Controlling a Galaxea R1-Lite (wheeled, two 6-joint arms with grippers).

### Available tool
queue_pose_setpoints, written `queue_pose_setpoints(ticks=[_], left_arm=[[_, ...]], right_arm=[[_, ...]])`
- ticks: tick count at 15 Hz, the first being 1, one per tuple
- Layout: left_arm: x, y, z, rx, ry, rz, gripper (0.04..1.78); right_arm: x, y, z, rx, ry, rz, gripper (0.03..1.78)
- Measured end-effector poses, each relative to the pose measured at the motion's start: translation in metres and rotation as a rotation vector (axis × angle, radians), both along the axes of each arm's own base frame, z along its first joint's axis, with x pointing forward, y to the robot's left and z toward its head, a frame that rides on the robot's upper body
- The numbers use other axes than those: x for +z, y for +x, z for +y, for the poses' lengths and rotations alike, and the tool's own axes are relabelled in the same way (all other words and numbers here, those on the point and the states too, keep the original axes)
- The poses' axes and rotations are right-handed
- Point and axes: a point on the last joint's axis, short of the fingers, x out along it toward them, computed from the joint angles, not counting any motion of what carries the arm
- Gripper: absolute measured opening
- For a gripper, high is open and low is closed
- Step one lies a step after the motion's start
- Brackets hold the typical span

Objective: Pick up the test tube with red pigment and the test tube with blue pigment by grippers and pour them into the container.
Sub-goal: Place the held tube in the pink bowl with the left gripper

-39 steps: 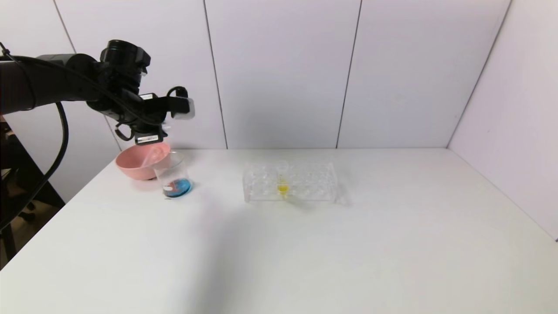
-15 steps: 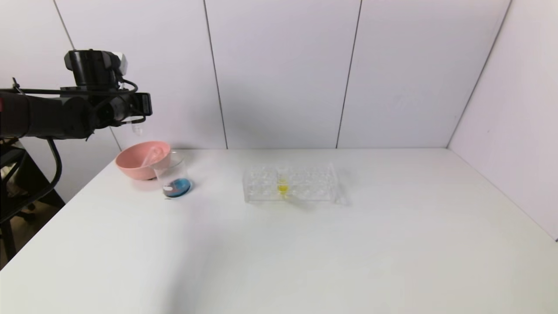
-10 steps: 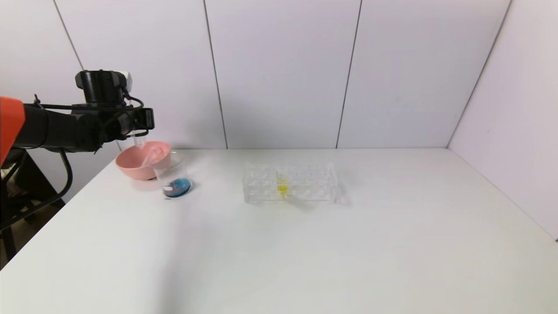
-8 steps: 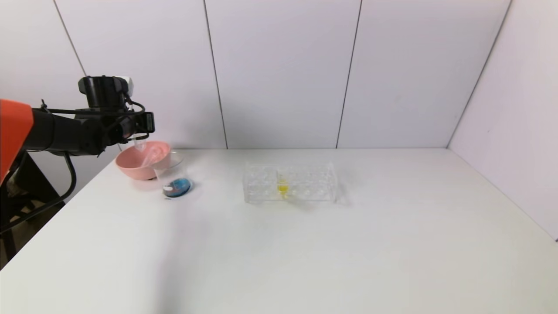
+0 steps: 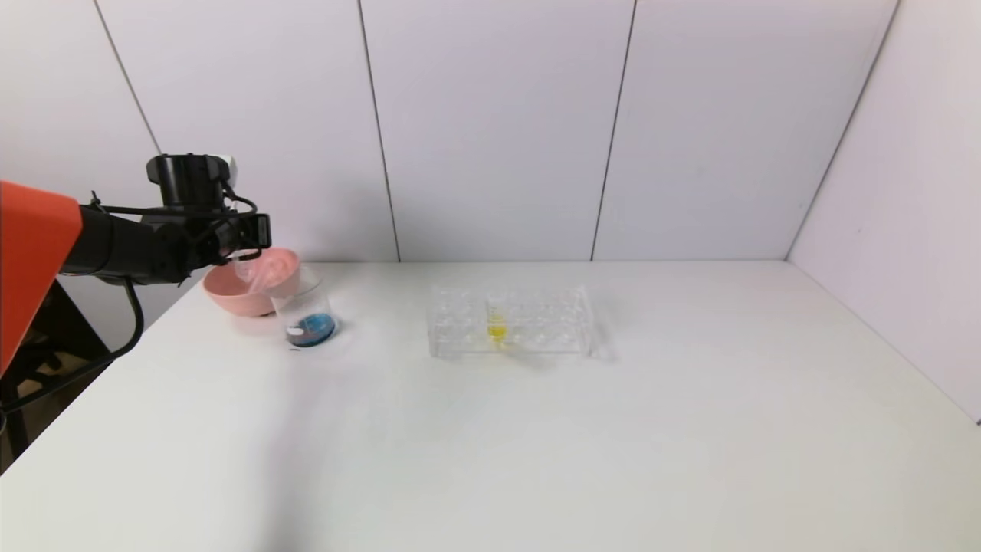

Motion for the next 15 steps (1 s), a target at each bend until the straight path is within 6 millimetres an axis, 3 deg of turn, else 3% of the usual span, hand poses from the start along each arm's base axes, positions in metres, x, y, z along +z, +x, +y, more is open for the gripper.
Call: queue_pose_setpoints(ticks=[3, 10, 13, 15], left_arm=[[-0.003, 0.002, 0.001, 0.002, 0.001, 0.007, 0.62], [-0.002, 0.003, 0.002, 0.004, 0.0, -0.002, 1.6], [0.012, -0.005, 0.0, 0.007, 0.011, -0.05, 1.77], [0.034, -0.017, -0.002, 0.0, 0.031, -0.109, 1.77]], right_arm=[[0.0, 0.0, 0.0, 0.0, 0.0, 0.0, 1.77], [0.0, 0.0, 0.0, 0.0, 0.0, 0.0, 1.77], [0.0, 0.0, 0.0, 0.0, 0.0, 0.0, 1.77], [0.0, 0.0, 0.0, 0.0, 0.0, 0.0, 1.77]])
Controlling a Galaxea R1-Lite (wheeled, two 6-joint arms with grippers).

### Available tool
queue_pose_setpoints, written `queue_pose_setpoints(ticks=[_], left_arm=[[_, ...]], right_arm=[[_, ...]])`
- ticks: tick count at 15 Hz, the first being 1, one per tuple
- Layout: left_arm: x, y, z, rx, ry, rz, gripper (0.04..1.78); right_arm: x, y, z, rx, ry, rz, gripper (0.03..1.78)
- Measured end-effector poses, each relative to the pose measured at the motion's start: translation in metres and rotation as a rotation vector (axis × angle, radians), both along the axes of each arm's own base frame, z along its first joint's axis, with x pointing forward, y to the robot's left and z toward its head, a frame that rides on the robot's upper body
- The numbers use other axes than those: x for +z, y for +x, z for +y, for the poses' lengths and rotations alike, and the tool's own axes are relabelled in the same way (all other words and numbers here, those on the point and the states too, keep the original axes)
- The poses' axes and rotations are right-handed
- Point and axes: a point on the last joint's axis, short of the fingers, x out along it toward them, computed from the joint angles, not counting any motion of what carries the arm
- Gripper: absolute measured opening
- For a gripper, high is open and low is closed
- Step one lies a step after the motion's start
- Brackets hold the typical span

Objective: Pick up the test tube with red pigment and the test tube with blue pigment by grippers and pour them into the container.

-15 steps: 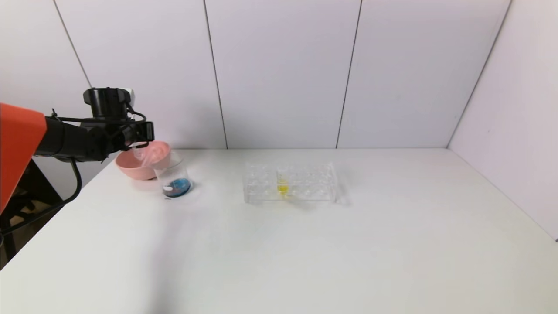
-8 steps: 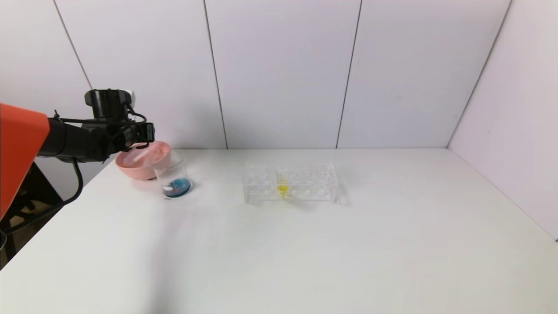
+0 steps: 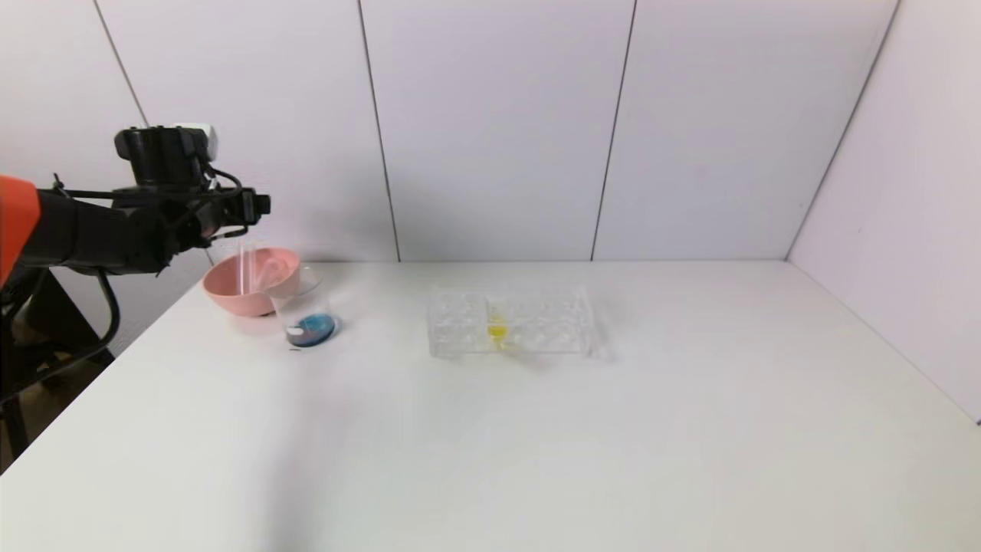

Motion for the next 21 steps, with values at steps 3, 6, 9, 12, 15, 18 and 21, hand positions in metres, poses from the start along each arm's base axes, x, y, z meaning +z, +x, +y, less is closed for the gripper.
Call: queue_pose_setpoints(ticks=[3, 6, 9, 12, 15, 18, 21], left_arm=[[0.054, -0.033, -0.013, -0.034, 0.081, -0.101, 1.77], [0.109, -0.086, -0.03, -0.079, 0.142, -0.176, 1.77], [0.156, -0.164, -0.041, -0.118, 0.169, -0.209, 1.77], [0.177, -0.251, -0.041, -0.145, 0.186, -0.168, 1.77], [0.166, -0.333, -0.038, -0.173, 0.191, -0.079, 1.77], [0.145, -0.398, -0.036, -0.233, 0.186, -0.003, 1.77], [0.12, -0.437, -0.038, -0.359, 0.165, 0.026, 1.77]], right_arm=[[0.0, 0.0, 0.0, 0.0, 0.0, 0.0, 1.77], [0.0, 0.0, 0.0, 0.0, 0.0, 0.0, 1.77], [0.0, 0.0, 0.0, 0.0, 0.0, 0.0, 1.77], [0.0, 0.0, 0.0, 0.0, 0.0, 0.0, 1.77], [0.0, 0.0, 0.0, 0.0, 0.0, 0.0, 1.77], [0.0, 0.0, 0.0, 0.0, 0.0, 0.0, 1.77], [0.0, 0.0, 0.0, 0.0, 0.0, 0.0, 1.77]])
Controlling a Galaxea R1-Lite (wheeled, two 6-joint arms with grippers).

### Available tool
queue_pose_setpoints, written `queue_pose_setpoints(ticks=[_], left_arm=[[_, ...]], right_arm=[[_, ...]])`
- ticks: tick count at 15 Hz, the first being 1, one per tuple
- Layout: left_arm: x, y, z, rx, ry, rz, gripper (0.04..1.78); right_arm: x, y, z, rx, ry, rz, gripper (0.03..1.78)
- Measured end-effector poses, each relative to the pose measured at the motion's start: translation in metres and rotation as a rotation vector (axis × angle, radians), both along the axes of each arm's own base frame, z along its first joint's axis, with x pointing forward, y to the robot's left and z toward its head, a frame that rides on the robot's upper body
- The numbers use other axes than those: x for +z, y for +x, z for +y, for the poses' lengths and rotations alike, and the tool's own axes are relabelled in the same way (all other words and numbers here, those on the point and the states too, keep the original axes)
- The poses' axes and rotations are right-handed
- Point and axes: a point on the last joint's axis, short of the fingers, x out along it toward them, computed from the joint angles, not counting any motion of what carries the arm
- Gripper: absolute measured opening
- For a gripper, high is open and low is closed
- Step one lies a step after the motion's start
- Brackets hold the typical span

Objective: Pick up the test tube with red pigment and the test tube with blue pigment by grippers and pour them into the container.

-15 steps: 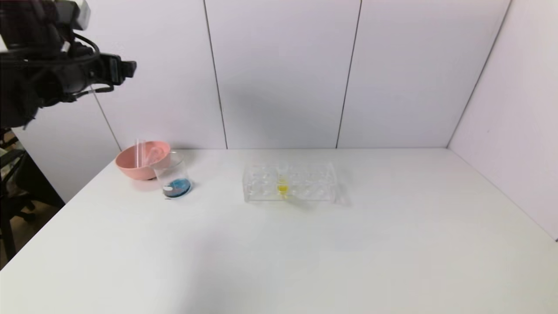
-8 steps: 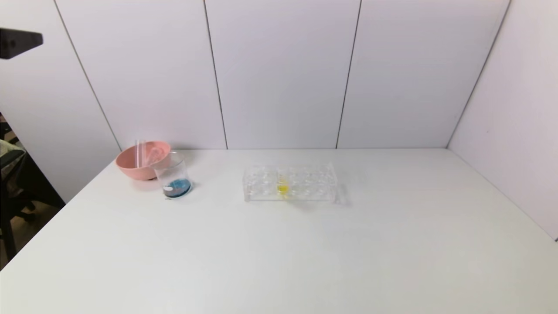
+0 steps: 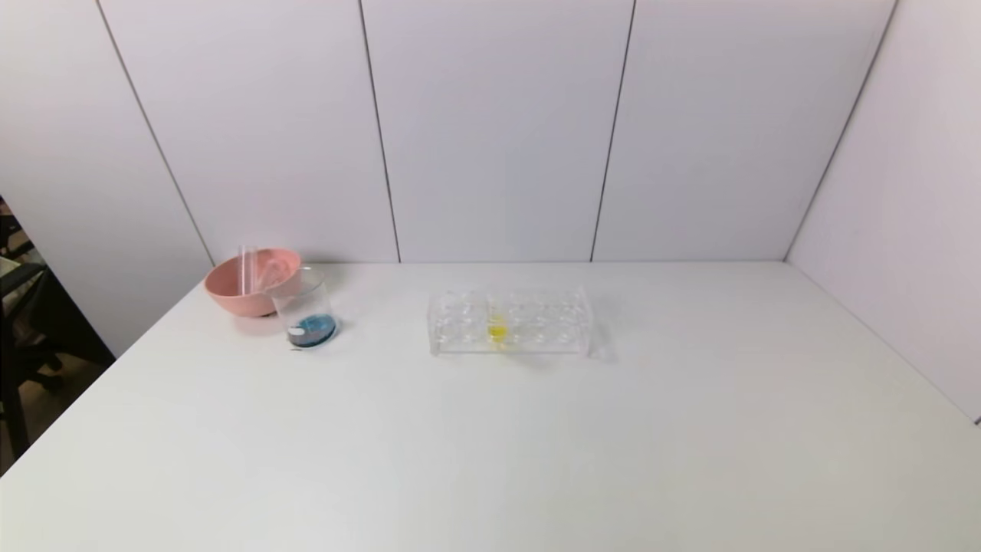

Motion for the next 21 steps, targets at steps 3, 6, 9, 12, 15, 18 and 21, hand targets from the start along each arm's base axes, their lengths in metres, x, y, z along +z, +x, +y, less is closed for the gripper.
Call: queue_pose_setpoints(ticks=[3, 6, 9, 12, 15, 18, 21], left_arm=[[-0.023, -0.025, -0.006, -0.144, 0.011, -0.025, 1.77], [-0.036, -0.05, -0.01, -0.191, 0.093, -0.1, 1.77], [-0.053, -0.074, -0.012, -0.197, 0.123, -0.167, 1.77], [-0.071, -0.09, -0.013, -0.206, 0.16, -0.211, 1.77], [-0.074, -0.098, -0.013, -0.208, 0.217, -0.268, 1.77], [-0.075, -0.101, -0.013, -0.212, 0.225, -0.283, 1.77], [-0.073, -0.104, -0.013, -0.211, 0.23, -0.301, 1.77]], right_arm=[[0.0, 0.0, 0.0, 0.0, 0.0, 0.0, 1.77], [0.0, 0.0, 0.0, 0.0, 0.0, 0.0, 1.77], [0.0, 0.0, 0.0, 0.0, 0.0, 0.0, 1.77], [0.0, 0.0, 0.0, 0.0, 0.0, 0.0, 1.77], [0.0, 0.0, 0.0, 0.0, 0.0, 0.0, 1.77], [0.0, 0.0, 0.0, -0.001, 0.0, 0.0, 1.77], [0.0, 0.0, 0.0, 0.0, 0.0, 0.0, 1.78]])
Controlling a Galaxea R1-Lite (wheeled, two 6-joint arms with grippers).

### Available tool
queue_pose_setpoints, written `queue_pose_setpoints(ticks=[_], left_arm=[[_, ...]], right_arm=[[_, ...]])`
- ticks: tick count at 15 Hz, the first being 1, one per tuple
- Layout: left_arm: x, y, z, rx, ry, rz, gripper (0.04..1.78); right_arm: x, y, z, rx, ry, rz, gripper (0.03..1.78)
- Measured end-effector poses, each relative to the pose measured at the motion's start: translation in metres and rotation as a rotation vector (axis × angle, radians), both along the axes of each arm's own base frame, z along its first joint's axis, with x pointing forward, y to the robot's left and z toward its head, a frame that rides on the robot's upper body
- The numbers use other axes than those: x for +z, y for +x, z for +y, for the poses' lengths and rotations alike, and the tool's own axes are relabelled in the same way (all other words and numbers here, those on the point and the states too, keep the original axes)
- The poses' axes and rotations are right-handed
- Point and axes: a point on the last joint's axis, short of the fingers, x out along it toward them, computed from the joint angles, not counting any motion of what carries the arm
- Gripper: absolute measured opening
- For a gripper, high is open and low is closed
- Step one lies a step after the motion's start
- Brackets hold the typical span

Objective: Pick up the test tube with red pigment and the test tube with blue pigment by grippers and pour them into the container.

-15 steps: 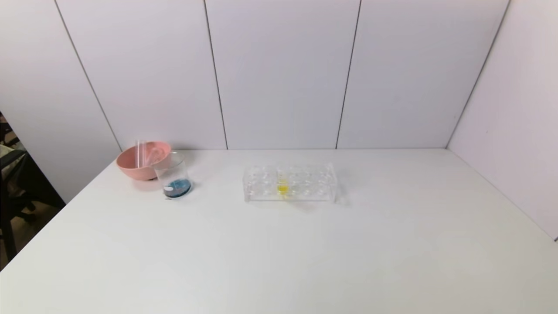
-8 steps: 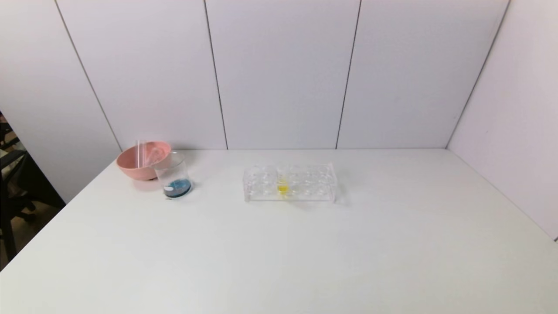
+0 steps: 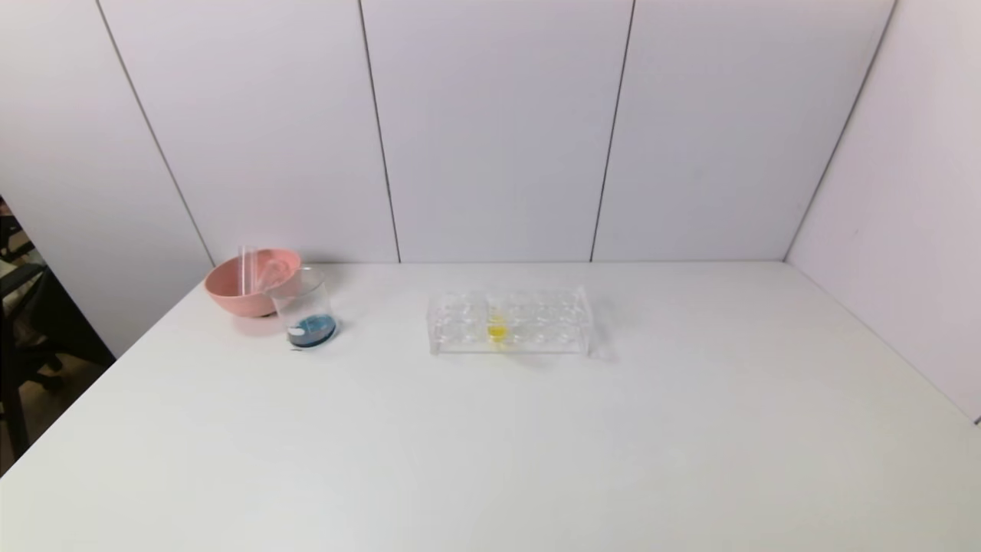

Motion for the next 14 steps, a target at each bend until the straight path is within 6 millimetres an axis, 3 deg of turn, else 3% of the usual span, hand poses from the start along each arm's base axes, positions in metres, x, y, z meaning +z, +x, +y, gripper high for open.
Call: queue_pose_setpoints(ticks=[10, 14], left_arm=[[0.008, -0.012, 0.0, 0.004, 0.001, -0.059, 1.77], [-0.015, -0.026, 0.006, 0.039, -0.02, -0.089, 1.77]], right_arm=[[0.0, 0.0, 0.0, 0.0, 0.0, 0.0, 1.78], [0.0, 0.0, 0.0, 0.0, 0.0, 0.0, 1.77]])
